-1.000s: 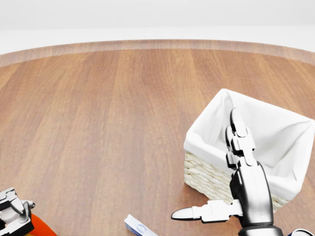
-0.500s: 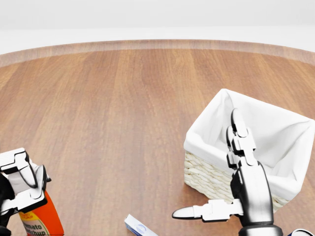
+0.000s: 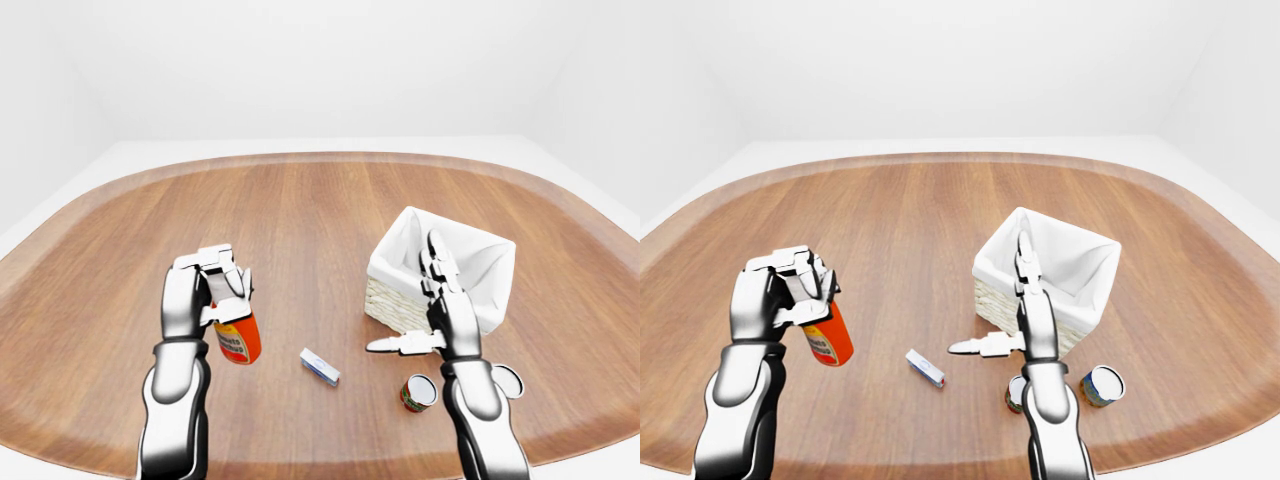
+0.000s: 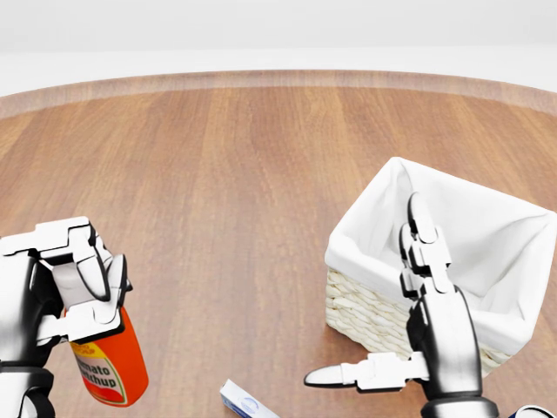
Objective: Pick up the ketchup, and put it in the basket.
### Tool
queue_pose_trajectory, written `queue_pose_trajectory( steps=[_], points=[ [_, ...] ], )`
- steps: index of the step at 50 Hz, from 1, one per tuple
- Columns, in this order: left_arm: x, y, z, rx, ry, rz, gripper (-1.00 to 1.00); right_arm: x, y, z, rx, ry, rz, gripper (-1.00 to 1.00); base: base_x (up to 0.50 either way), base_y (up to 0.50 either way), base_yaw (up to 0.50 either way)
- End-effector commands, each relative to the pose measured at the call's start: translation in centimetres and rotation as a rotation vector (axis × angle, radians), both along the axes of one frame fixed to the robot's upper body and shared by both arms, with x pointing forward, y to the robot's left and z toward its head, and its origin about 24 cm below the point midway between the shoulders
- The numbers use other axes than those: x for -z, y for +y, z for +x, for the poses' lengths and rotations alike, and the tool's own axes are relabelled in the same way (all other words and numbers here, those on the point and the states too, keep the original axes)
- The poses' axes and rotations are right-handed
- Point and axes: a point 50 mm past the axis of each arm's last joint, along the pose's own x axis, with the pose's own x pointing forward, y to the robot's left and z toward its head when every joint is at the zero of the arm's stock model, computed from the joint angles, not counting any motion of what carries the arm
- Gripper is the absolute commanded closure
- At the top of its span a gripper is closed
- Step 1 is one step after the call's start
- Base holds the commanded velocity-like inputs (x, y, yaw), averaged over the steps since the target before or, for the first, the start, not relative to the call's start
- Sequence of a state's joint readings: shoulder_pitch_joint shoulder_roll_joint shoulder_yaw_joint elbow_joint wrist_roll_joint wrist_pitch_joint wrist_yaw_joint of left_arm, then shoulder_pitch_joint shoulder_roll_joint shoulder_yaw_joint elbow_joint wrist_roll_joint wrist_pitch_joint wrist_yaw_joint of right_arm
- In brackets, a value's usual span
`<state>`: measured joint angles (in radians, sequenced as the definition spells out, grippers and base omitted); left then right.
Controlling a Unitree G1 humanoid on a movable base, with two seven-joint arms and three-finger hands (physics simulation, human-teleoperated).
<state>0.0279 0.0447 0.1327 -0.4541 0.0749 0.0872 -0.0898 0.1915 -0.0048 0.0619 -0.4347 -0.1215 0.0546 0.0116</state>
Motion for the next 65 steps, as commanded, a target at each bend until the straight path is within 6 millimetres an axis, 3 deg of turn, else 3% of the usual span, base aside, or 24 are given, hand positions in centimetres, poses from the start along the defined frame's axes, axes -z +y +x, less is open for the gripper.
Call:
queue_pose_trajectory(
  steps=[1, 21, 40, 65],
  points=[
    [-2.5, -1.3, -0.2, -0.017, -0.113, 0.075, 0.94, 0.1, 0.1, 0.1, -0.003, 0.002, 0.000, -1.00, 0.00, 0.00, 0.00],
    [-6.1, -5.9, -0.3, 0.109, -0.293, 0.064, 0.94, -0.1, 0.1, -0.2, -0.003, 0.002, 0.004, -1.00, 0.00, 0.00, 0.00],
    [-8.9, -10.6, -1.6, 0.245, -0.434, 0.018, 0.95, -0.5, -0.1, -0.5, -0.007, -0.006, 0.015, -1.00, 0.00, 0.00, 0.00],
    [-8.3, -14.9, -2.2, 0.356, -0.387, -0.048, 0.95, -0.7, 0.0, -0.6, -0.009, -0.009, 0.016, -1.00, 0.00, 0.00, 0.00]
  ],
)
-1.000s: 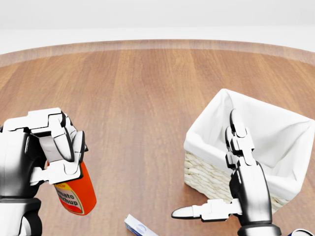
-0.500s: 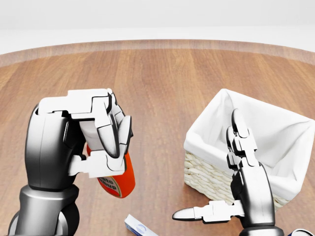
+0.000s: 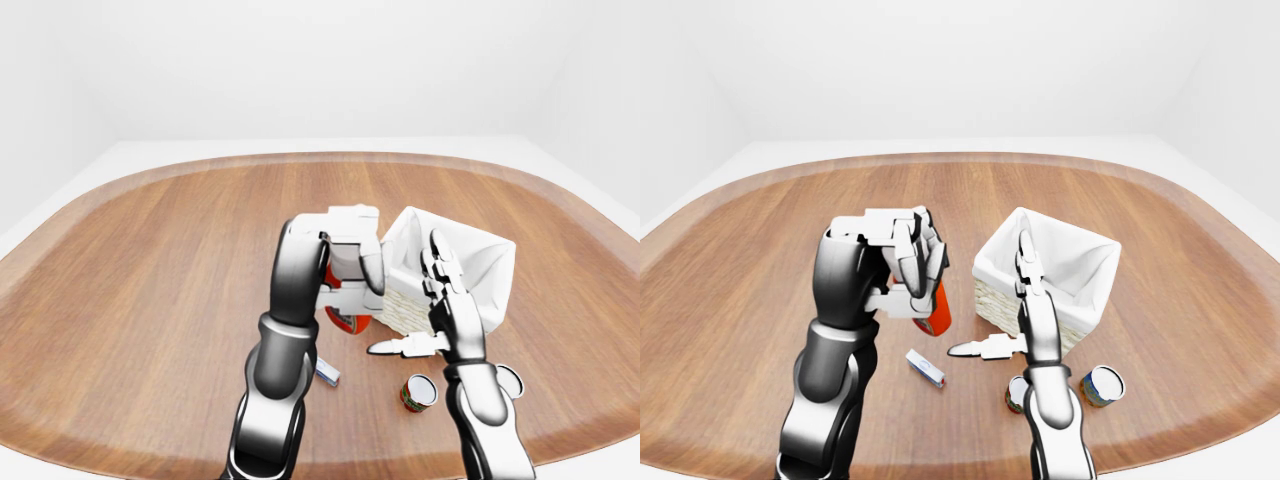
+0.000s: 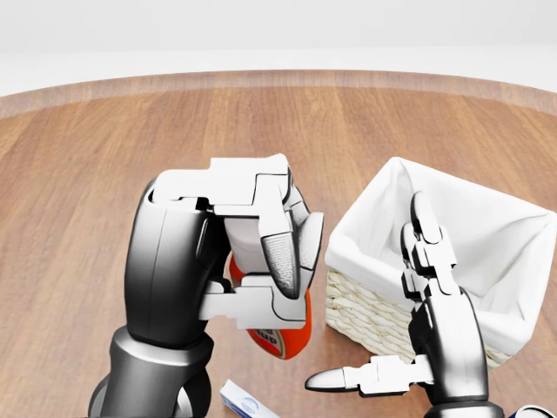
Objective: Pick up the ketchup, and put it in the basket.
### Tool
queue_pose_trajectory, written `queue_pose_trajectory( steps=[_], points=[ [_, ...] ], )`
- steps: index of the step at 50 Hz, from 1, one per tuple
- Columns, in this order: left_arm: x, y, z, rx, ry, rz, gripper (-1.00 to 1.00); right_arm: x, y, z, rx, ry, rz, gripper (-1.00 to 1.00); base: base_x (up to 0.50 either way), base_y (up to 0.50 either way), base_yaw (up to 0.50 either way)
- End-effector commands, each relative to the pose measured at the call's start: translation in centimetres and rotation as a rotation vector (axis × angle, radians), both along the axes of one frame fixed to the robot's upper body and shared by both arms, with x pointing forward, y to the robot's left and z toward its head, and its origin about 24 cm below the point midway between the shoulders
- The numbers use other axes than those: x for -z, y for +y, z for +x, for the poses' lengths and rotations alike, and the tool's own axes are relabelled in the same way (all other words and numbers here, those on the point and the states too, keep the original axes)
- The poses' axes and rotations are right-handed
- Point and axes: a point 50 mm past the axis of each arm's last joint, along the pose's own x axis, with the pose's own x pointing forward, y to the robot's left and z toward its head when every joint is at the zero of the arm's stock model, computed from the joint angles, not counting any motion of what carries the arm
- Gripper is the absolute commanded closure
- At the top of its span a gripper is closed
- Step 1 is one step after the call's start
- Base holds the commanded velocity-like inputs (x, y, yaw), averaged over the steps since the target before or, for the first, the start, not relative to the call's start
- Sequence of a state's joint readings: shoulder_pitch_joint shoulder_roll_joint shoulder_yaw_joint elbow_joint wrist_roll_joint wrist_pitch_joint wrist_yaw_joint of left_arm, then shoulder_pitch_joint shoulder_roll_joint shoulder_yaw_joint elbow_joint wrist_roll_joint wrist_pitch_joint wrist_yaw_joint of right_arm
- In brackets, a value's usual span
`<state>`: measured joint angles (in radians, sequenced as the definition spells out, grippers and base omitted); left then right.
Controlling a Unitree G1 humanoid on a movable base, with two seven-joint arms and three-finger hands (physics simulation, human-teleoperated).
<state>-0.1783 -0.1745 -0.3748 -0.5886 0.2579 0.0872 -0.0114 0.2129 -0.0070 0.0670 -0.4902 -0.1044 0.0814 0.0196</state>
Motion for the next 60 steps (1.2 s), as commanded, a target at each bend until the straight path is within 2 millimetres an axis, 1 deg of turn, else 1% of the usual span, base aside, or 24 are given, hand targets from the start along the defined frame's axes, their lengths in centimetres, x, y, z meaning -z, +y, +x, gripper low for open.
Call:
queue_pose_trajectory(
  steps=[1, 11, 20, 25, 30, 45, 49, 58, 60],
  points=[
    [0.0, -1.8, -0.6, -0.040, -0.011, 0.026, 0.95, 0.0, 0.0, 0.0, 0.000, -0.001, 0.001, -1.00, 0.00, 0.00, 0.00],
    [0.2, -3.2, -0.9, -0.003, 0.004, 0.029, 0.95, -0.2, -0.2, -0.1, 0.003, -0.005, 0.004, -1.00, 0.00, 0.00, 0.00],
    [-0.1, -3.9, -1.3, 0.016, -0.008, 0.017, 0.95, -0.3, -0.2, -0.1, 0.004, -0.007, 0.005, -1.00, 0.00, 0.00, 0.00],
    [0.1, -4.1, -1.6, 0.024, -0.001, 0.016, 0.94, -0.3, -0.2, -0.2, 0.004, -0.008, 0.005, -1.00, 0.00, 0.00, 0.00],
    [-0.3, -4.3, -2.0, 0.034, -0.018, 0.007, 0.95, -0.3, -0.2, -0.2, 0.003, -0.010, 0.005, -1.00, 0.00, 0.00, 0.00],
    [0.1, -5.3, -2.3, 0.057, 0.006, 0.001, 0.95, -0.5, -0.3, -0.4, 0.004, -0.018, 0.009, -1.00, 0.00, 0.00, 0.00],
    [-0.4, -5.6, -2.6, 0.069, -0.011, -0.014, 0.95, -0.6, -0.3, -0.4, 0.003, -0.019, 0.010, -1.00, 0.00, 0.00, 0.00],
    [-0.4, -6.5, -2.2, 0.074, 0.005, -0.015, 0.95, -0.8, -0.4, -0.5, 0.002, -0.030, 0.014, -1.00, 0.00, 0.00, 0.00],
    [-0.1, -6.7, -1.8, 0.068, 0.024, -0.007, 0.95, -1.3, -0.3, -1.0, -0.004, -0.050, 0.013, -1.00, 0.00, 0.00, 0.00]
  ],
)
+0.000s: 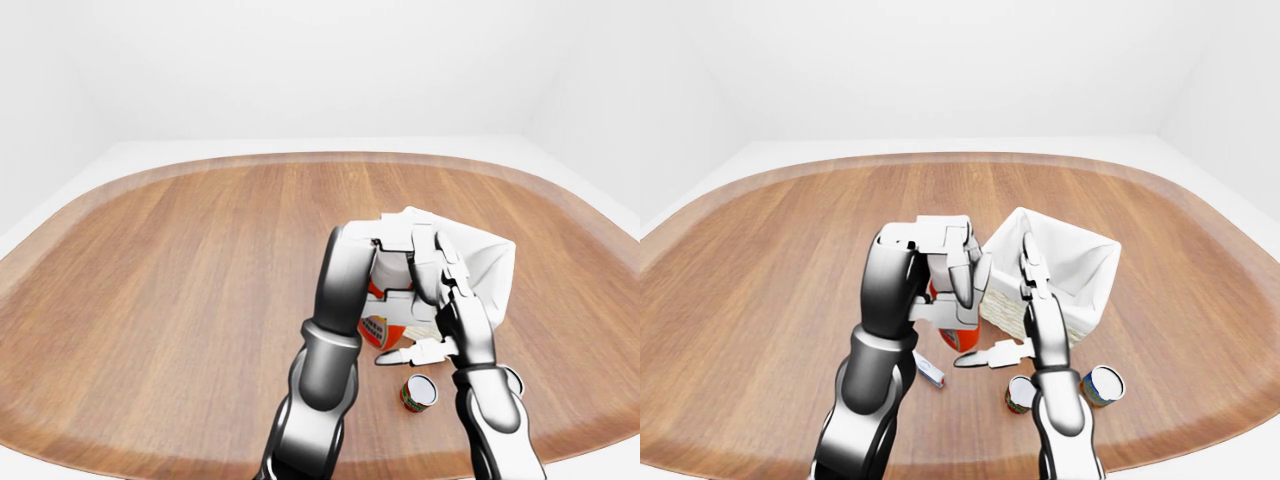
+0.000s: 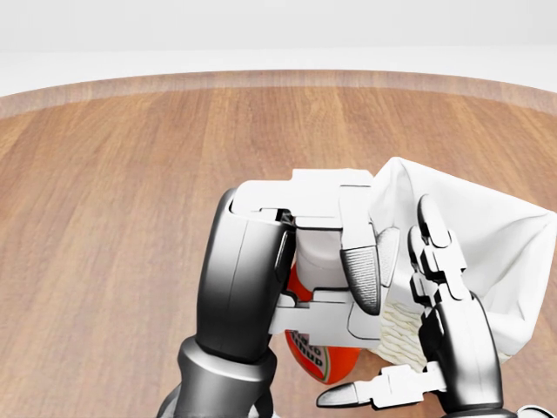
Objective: Pick up the ketchup, and put it in the basket.
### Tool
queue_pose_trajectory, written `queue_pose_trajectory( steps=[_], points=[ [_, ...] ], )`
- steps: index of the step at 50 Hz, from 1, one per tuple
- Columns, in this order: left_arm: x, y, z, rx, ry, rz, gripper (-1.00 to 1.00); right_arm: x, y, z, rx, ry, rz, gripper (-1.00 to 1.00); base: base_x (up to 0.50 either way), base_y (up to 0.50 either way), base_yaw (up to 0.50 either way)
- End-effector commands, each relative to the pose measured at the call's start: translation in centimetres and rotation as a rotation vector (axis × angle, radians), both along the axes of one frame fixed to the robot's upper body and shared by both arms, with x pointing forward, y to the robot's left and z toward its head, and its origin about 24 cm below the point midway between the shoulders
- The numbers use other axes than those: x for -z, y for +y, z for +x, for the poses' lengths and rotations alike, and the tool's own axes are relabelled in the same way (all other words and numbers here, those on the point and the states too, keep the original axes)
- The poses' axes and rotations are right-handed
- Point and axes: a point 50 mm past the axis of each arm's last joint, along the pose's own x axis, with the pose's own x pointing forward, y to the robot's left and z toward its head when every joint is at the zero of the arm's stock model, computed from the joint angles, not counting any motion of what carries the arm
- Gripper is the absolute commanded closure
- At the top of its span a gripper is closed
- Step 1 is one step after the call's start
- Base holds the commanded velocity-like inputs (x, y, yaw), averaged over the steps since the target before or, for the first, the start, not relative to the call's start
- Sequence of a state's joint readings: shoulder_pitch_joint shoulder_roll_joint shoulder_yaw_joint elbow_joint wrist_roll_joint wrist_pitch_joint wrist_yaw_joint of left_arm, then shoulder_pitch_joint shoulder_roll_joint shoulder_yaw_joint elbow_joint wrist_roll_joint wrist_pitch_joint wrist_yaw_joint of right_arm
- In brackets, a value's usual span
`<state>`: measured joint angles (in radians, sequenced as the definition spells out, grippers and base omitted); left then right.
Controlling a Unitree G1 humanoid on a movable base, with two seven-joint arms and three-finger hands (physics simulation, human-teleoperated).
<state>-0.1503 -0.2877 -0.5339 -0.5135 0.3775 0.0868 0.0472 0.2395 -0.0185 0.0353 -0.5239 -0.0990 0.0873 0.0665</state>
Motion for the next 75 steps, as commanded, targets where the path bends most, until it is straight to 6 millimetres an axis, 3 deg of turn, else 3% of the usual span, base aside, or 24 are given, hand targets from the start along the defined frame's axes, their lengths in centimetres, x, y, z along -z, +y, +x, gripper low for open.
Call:
queue_pose_trajectory(
  steps=[1, 17, 26, 40, 72, 73, 75],
  points=[
    [0.0, -3.0, -0.4, 0.020, 0.011, 0.007, 0.95, -1.4, 0.5, -0.6, 0.005, -0.062, 0.036, -1.00, 0.00, 0.00, 0.00],
    [3.9, -4.1, 2.6, -0.016, 0.207, 0.063, 0.95, -1.2, 0.5, -0.5, 0.002, -0.057, 0.039, -1.00, 0.00, 0.00, 0.00],
    [4.7, -4.0, 3.5, -0.046, 0.220, 0.064, 0.95, -1.3, 0.5, -0.5, 0.001, -0.059, 0.040, -1.00, 0.00, 0.00, 0.00],
    [4.9, -3.8, 4.1, -0.077, 0.208, 0.057, 0.95, -1.2, 0.6, -0.5, -0.001, -0.055, 0.040, -1.00, 0.00, 0.00, 0.00],
    [2.4, -4.2, 1.1, -0.030, 0.121, 0.048, 0.95, -0.6, 0.7, -0.4, -0.020, -0.028, 0.045, -1.00, 0.00, 0.00, 0.00],
    [2.4, -4.3, 1.1, -0.029, 0.122, 0.049, 0.94, -0.6, 0.6, -0.4, -0.021, -0.030, 0.045, -0.96, 0.00, 0.00, 0.00],
    [2.4, -4.3, 1.1, -0.028, 0.120, 0.052, 0.94, -0.8, 0.5, -0.6, -0.023, -0.048, 0.058, 1.00, 0.00, 0.00, 0.00]
  ],
)
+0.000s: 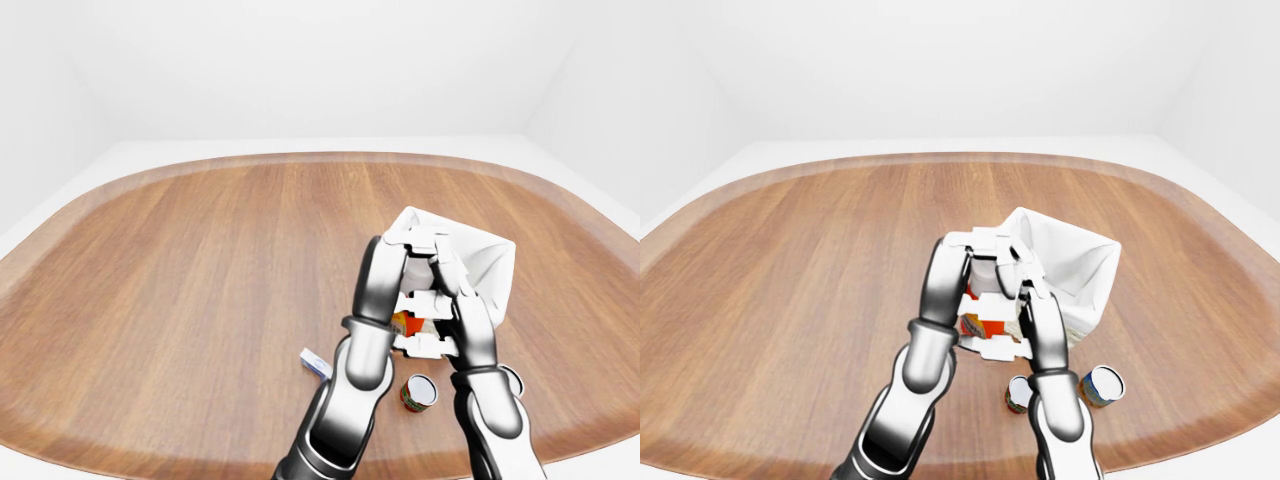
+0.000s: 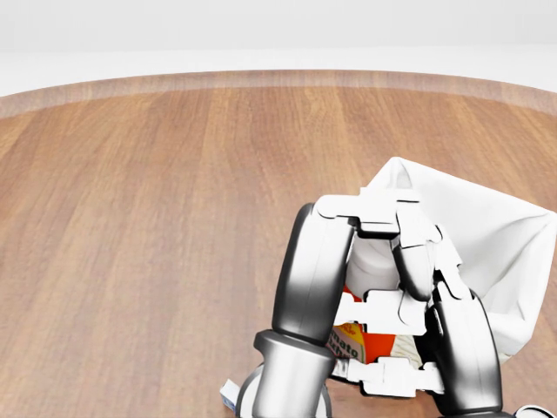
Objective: Pick up the ketchup, and put it in the basket.
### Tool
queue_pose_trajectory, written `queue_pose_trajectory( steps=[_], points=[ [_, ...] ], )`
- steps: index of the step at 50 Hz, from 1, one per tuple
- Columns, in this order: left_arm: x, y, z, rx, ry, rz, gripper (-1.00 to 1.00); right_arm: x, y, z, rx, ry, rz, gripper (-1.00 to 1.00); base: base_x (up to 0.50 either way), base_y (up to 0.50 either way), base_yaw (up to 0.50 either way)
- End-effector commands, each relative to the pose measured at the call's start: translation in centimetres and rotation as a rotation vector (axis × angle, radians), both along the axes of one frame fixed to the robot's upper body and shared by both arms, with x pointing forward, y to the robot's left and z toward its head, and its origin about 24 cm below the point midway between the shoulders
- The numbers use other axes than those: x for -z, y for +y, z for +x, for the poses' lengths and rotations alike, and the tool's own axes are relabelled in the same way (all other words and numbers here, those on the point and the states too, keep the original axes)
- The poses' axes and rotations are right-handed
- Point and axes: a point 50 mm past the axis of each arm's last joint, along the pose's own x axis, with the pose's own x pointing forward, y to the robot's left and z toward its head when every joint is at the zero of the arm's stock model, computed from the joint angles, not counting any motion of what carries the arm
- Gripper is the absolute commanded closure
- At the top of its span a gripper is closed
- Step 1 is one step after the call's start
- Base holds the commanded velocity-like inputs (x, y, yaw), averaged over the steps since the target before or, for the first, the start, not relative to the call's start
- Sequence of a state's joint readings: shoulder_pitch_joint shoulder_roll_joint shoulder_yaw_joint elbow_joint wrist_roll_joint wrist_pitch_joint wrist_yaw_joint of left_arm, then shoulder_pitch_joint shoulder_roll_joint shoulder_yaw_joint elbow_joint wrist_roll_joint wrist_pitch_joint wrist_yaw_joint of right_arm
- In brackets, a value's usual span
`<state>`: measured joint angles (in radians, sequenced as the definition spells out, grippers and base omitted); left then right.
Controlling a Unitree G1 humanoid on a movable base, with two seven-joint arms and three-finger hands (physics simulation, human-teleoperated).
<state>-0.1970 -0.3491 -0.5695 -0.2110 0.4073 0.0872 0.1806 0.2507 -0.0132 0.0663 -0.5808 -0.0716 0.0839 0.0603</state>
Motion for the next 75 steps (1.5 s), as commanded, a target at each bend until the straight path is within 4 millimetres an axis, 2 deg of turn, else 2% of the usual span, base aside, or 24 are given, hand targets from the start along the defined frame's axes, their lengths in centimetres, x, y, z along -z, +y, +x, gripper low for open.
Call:
queue_pose_trajectory(
  steps=[1, 3, 4, 5, 23, 38, 43, 52, 59, 65, 73, 75],
  points=[
    [-1.3, -0.3, -1.1, -0.007, -0.069, -0.019, 0.94, 0.3, -0.2, -0.2, 0.005, 0.002, 0.015, 1.00, 0.00, 0.00, 0.00],
    [-1.4, -0.4, -1.2, -0.001, -0.081, -0.011, 0.93, 0.3, -0.2, -0.2, 0.005, 0.002, 0.017, 1.00, 0.00, 0.00, 0.00],
    [-1.4, -0.3, -1.2, -0.004, -0.078, -0.012, 0.82, 0.4, -0.2, -0.1, 0.003, 0.003, 0.015, 1.00, 0.00, 0.00, 0.00],
    [-1.4, -0.3, -1.1, -0.005, -0.079, -0.012, -1.00, 0.4, -0.1, -0.1, 0.003, 0.005, 0.014, 1.00, 0.00, 0.00, 0.00],
    [-1.8, -0.3, -1.6, -0.001, -0.106, -0.003, -1.00, 0.2, 0.0, -0.2, 0.000, -0.012, 0.014, 1.00, 0.00, 0.00, 0.00],
    [-2.6, 1.6, -1.0, -0.047, -0.140, -0.013, -1.00, 0.3, 0.0, -0.2, -0.003, -0.014, 0.013, 1.00, 0.00, 0.00, 0.00],
    [-2.9, 3.5, -1.3, -0.069, -0.176, -0.005, -1.00, 0.3, -0.1, -0.2, 0.000, -0.014, 0.015, 1.00, 0.00, 0.00, 0.00],
    [-3.9, 8.0, -2.5, -0.149, -0.257, -0.022, -1.00, 0.4, 0.0, -0.2, -0.002, -0.013, 0.015, 1.00, 0.00, 0.00, 0.00],
    [-2.6, 11.2, -2.1, -0.217, -0.206, -0.003, -1.00, 0.3, 0.0, -0.3, -0.002, -0.016, 0.017, 1.00, 0.00, 0.00, 0.00],
    [-0.3, 14.9, -1.2, -0.341, -0.097, 0.044, -1.00, 0.4, -0.1, -0.2, -0.001, -0.013, 0.017, 1.00, 0.00, 0.00, 0.00],
    [0.0, 17.6, -1.8, -0.410, -0.084, 0.084, -1.00, 0.4, -0.1, -0.2, 0.002, -0.014, 0.016, 1.00, 0.00, 0.00, 0.00],
    [0.6, 18.5, -1.5, -0.443, -0.053, 0.099, -1.00, 0.4, -0.1, -0.2, 0.003, -0.014, 0.016, 1.00, 0.00, 0.00, 0.00]
  ],
)
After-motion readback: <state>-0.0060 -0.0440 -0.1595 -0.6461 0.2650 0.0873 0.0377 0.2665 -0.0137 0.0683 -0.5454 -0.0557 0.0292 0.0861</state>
